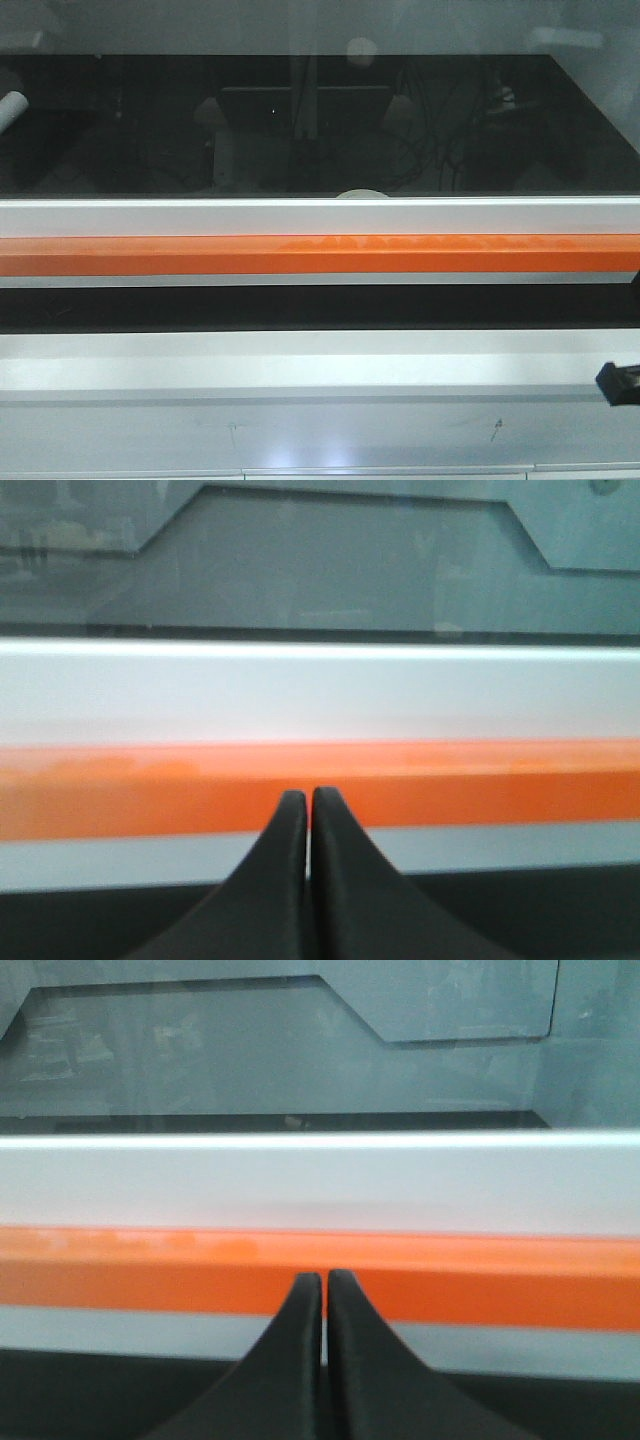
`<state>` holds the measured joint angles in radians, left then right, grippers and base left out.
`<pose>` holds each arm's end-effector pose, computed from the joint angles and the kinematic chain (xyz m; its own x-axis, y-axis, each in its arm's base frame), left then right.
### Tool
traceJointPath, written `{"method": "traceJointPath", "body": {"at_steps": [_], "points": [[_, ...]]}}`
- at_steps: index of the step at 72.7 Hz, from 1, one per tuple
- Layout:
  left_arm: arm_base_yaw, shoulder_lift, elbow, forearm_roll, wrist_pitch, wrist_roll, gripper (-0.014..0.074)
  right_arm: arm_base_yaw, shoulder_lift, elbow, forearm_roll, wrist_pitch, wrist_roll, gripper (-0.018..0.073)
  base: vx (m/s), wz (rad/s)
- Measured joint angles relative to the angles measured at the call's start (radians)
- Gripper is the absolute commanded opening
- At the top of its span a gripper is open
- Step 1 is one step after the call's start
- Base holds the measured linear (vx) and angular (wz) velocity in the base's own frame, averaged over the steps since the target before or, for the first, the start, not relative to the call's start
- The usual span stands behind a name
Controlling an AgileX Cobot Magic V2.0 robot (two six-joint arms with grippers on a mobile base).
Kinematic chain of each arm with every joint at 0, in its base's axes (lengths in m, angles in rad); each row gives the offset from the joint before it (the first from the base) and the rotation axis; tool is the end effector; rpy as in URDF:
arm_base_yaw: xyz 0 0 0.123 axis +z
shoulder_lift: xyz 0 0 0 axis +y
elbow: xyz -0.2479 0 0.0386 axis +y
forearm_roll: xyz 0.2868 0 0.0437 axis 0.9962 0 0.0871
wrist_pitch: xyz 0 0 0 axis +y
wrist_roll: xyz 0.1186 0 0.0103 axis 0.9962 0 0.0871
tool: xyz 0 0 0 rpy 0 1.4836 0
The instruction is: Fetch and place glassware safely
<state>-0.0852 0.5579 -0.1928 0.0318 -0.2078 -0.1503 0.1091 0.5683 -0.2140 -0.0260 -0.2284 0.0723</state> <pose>0.2115 -0.0188 0.2170 -0.0803 -0.1125 -0.9904 0.0827 0.9894 -0.1191 0.2136 0.0241 0.2258 -0.0439 0.0424 -0.9981 -0.1128 0.9925 0.0472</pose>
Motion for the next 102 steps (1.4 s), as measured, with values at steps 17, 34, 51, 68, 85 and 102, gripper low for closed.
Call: {"method": "traceJointPath", "body": {"at_steps": [17,34,51,68,85,102], "points": [[0.000,0.108,0.070,0.000,-0.145,-0.001,-0.0007,0.001,0.050,0.047,0.001,-0.042,0.000,-0.0004,0.00,0.00],[0.000,0.249,0.070,0.001,-0.237,-0.001,-0.0007,0.001,0.170,0.048,0.002,-0.086,0.000,-0.0003,0.00,0.00],[0.000,0.336,0.070,0.001,-0.323,-0.001,-0.0007,0.001,0.259,0.048,0.003,-0.165,0.000,-0.0003,0.00,0.00],[0.000,0.381,0.070,0.001,-0.397,-0.001,-0.0007,0.001,0.350,0.048,0.003,-0.263,0.000,-0.0003,0.00,0.00],[0.000,0.387,0.070,0.002,-0.419,0.014,-0.0007,0.001,0.411,0.048,0.003,-0.352,0.000,-0.0003,0.00,0.00],[0.000,0.387,0.070,0.002,-0.423,0.026,-0.0007,0.001,0.446,0.048,0.026,-0.433,-0.001,-0.0001,0.00,0.00]]}}
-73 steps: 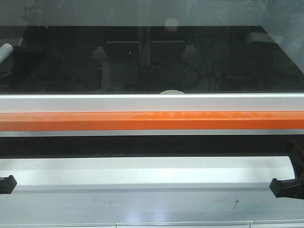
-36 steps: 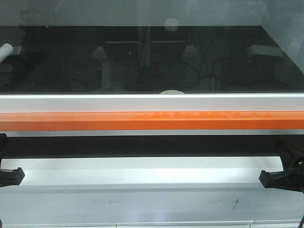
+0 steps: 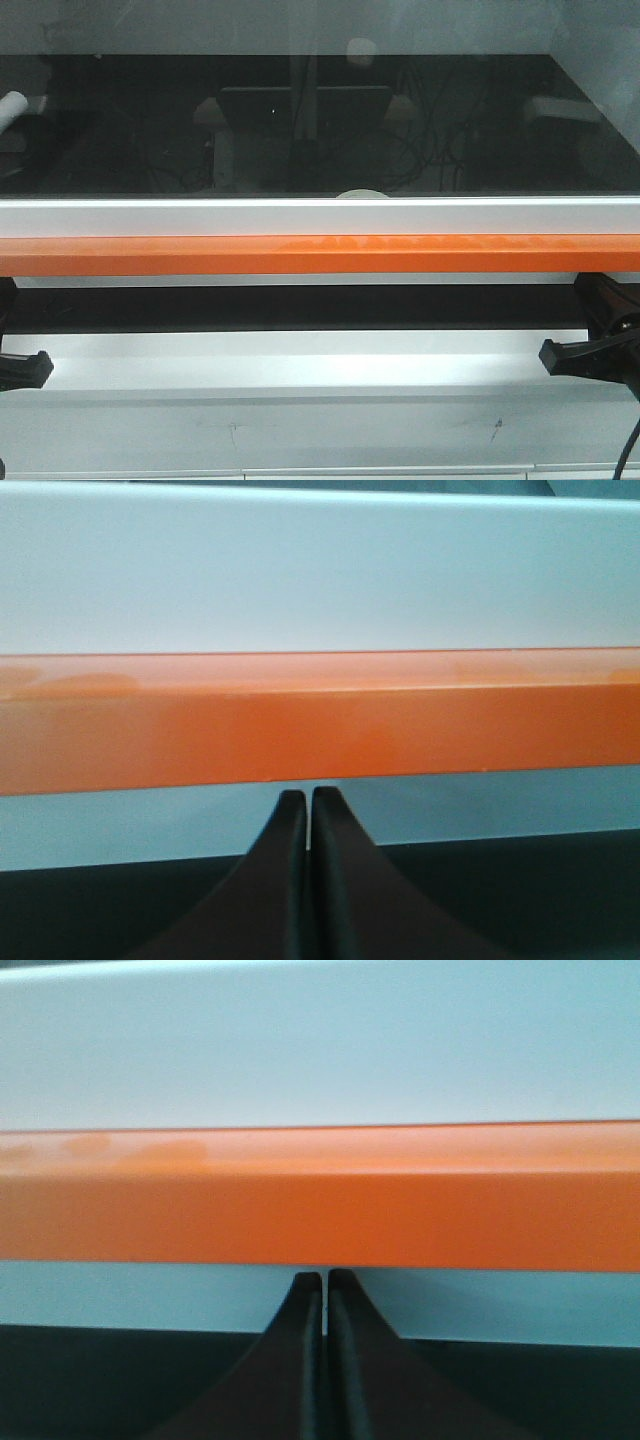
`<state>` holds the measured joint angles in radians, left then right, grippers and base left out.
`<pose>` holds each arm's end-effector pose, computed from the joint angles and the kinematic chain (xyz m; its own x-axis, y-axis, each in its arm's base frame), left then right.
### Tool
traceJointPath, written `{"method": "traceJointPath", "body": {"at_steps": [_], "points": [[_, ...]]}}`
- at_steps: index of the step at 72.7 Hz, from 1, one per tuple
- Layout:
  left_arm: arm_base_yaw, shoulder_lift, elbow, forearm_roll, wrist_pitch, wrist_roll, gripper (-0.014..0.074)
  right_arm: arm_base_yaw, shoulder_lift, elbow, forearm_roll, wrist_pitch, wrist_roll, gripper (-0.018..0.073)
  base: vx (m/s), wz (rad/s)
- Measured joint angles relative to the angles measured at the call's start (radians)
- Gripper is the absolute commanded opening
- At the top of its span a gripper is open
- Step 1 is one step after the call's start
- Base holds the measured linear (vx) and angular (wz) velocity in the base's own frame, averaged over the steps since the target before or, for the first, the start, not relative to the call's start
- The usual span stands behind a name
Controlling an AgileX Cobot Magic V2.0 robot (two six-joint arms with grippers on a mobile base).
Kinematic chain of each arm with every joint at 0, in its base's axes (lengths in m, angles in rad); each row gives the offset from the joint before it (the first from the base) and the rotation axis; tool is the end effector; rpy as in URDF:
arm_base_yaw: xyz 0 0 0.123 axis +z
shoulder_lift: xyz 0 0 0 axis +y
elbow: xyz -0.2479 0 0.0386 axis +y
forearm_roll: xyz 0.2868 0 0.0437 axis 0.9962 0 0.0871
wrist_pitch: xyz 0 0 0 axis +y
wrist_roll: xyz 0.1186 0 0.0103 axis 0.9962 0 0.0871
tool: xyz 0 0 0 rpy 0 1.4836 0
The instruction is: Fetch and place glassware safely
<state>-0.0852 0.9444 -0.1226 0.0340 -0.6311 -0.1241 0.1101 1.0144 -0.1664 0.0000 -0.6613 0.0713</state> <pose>0.2306 -0.0221 0.1538 -0.1129 -0.0872 -0.9898 0.0945 0.9907 -0.0980 0.2413 0.0267 0.1558 -0.1063 0.0599 -0.9925 -0.1026 0.9922 0.0709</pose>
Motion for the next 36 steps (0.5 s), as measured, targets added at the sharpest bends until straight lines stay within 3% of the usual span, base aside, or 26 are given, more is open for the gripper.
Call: {"method": "traceJointPath", "body": {"at_steps": [36], "points": [[0.000,0.000,0.000,0.000,-0.012,0.022,-0.0007,0.000,0.058,0.000,0.024,-0.109,-0.037,-0.0001,0.00,0.00]]}}
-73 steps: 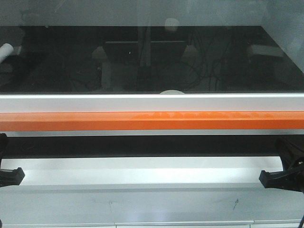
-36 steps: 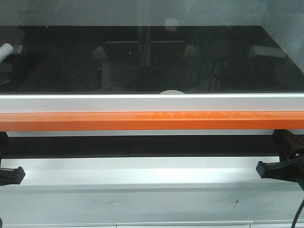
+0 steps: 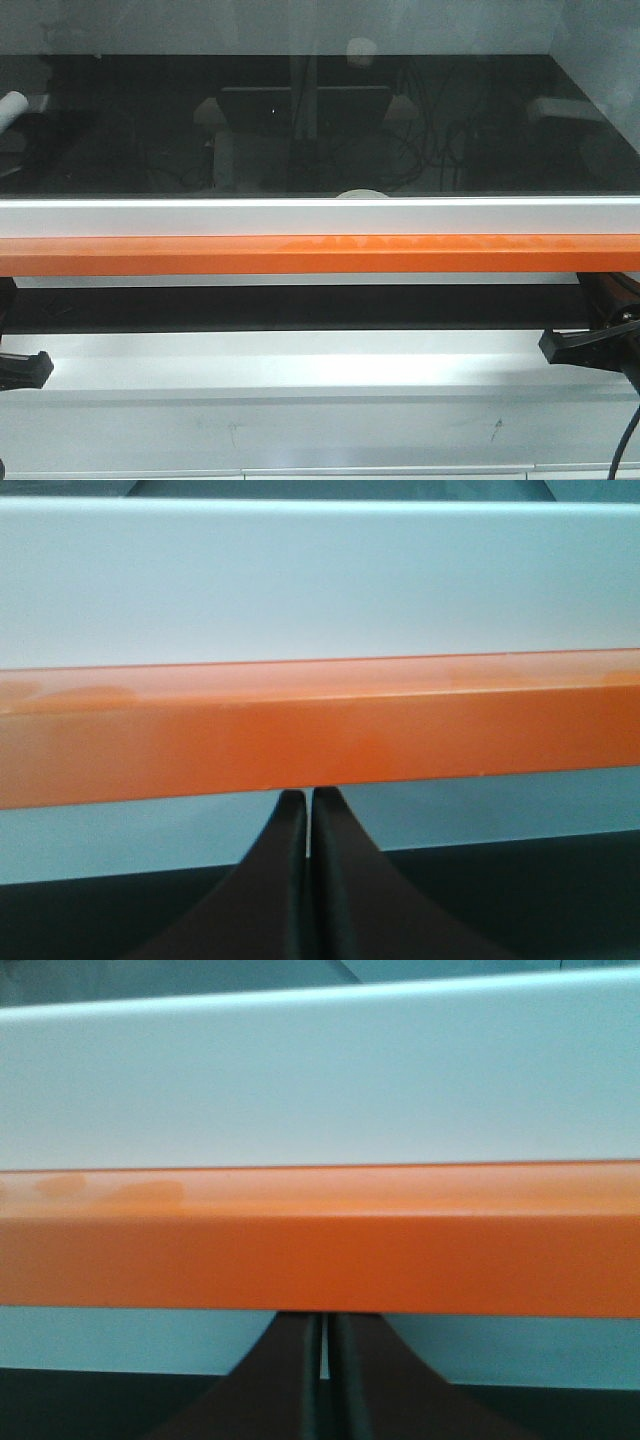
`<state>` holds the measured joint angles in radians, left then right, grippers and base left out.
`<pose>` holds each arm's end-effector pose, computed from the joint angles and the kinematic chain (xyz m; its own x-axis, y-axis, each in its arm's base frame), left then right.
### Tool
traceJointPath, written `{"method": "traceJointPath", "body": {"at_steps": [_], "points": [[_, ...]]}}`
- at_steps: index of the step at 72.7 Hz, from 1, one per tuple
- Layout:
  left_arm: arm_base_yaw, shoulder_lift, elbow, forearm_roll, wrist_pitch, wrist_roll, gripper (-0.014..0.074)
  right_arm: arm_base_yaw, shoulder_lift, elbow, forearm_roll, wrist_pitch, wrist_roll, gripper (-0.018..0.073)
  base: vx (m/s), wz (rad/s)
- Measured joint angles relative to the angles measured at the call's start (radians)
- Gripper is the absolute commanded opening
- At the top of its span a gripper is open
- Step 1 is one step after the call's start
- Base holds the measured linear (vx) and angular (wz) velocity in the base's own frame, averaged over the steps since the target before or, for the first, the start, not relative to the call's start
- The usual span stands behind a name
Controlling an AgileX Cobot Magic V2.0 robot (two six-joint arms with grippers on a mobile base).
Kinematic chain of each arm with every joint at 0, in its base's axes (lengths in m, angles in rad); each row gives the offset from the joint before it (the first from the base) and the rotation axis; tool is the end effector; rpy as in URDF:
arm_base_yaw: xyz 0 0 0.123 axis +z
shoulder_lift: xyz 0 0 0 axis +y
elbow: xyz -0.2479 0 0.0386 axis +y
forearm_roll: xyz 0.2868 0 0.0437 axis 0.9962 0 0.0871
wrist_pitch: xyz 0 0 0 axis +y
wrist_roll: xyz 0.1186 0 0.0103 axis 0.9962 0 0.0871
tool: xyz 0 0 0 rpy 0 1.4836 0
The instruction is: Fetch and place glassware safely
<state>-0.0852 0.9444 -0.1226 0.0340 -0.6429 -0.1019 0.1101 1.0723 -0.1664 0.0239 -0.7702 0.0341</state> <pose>0.2307 -0.0221 0.1552 -0.0991 -0.0664 -0.9929 0.0982 0.9922 -0.0762 0.2443 0.0250 0.1546 -0.0531 0.0457 -0.9975 -0.0907 0.9946 0.0504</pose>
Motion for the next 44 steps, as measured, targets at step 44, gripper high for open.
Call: {"method": "traceJointPath", "body": {"at_steps": [44], "points": [[0.000,0.001,0.000,-0.002,-0.016,0.062,-0.0007,0.000,0.000,0.000,0.000,-0.004,-0.010,-0.0001,0.00,0.00]]}}
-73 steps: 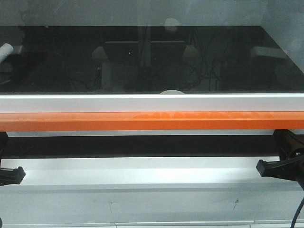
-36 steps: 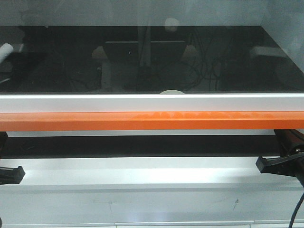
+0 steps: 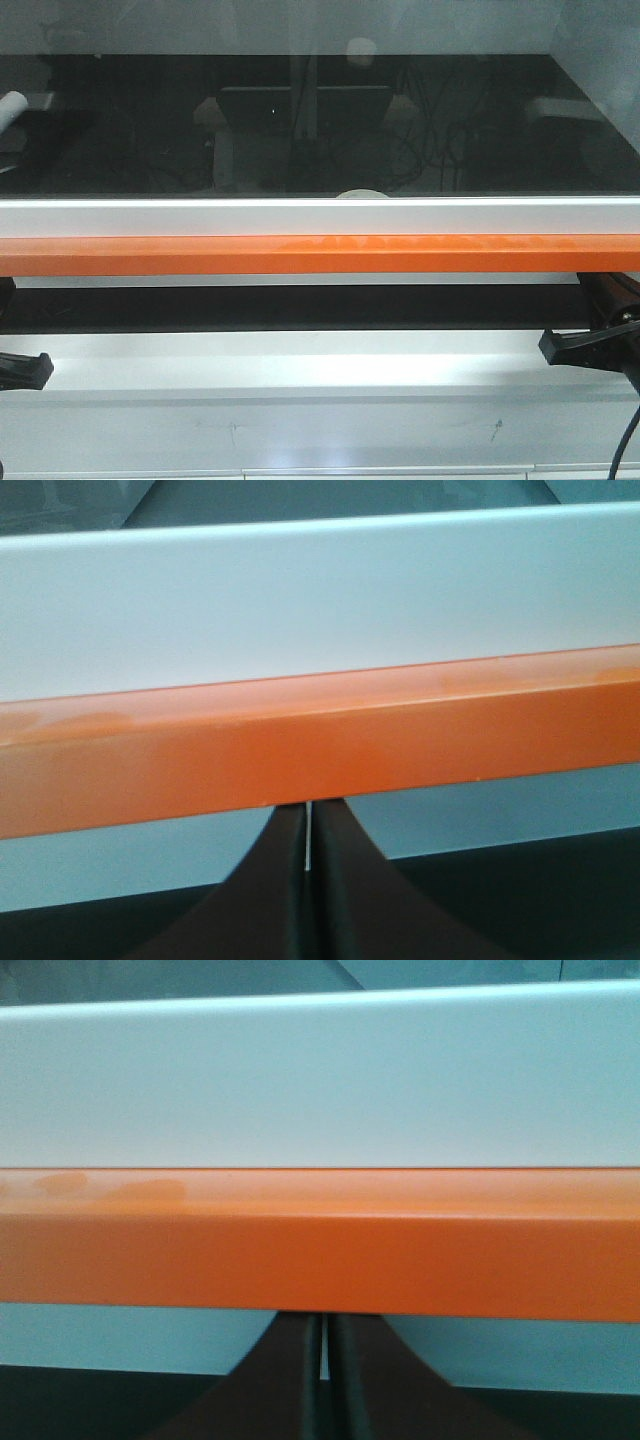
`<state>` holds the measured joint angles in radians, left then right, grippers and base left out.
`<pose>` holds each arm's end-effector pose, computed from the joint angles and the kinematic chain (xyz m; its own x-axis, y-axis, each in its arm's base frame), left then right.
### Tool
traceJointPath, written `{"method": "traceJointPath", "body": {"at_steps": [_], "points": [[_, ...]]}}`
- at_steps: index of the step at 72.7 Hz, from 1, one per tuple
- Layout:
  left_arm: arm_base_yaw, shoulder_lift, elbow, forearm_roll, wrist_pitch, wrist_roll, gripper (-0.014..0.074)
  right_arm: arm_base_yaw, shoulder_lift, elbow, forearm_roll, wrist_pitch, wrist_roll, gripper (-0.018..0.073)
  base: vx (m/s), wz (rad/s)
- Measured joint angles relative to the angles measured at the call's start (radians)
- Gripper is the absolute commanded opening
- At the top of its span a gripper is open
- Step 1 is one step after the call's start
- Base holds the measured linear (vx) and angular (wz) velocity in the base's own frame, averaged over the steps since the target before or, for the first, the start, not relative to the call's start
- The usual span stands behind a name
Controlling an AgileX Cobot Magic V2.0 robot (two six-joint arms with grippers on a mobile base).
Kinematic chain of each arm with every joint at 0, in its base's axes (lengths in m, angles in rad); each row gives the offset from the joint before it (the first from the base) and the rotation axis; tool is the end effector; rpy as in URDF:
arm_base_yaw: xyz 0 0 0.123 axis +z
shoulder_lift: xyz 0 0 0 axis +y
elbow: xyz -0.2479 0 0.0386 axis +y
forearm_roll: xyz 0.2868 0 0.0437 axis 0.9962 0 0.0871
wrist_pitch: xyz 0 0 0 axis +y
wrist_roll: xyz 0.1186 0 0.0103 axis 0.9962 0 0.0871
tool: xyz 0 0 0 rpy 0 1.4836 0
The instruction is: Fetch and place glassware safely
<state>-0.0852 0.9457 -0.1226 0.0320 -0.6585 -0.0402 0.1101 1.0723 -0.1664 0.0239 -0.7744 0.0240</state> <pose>0.2309 -0.0221 0.1567 -0.0788 -0.0082 -0.9969 0.1034 0.9945 -0.0164 0.2444 0.0250 0.1551 -0.0480 0.0360 -0.9982 -0.0914 0.9950 0.0403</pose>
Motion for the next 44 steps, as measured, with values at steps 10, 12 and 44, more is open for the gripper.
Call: {"method": "traceJointPath", "body": {"at_steps": [10,12,44], "points": [[0.000,0.029,-0.002,0.000,-0.023,0.002,-0.0007,0.000,0.004,0.000,0.000,-0.005,-0.002,-0.0001,0.00,0.00],[0.000,0.039,-0.002,0.000,-0.030,0.003,-0.0007,0.000,0.004,0.001,0.000,-0.007,-0.002,-0.0001,0.00,0.00],[0.000,0.118,-0.002,0.000,-0.146,0.005,-0.0007,0.000,0.004,0.001,0.000,-0.007,-0.005,-0.0001,0.00,0.00]]}}
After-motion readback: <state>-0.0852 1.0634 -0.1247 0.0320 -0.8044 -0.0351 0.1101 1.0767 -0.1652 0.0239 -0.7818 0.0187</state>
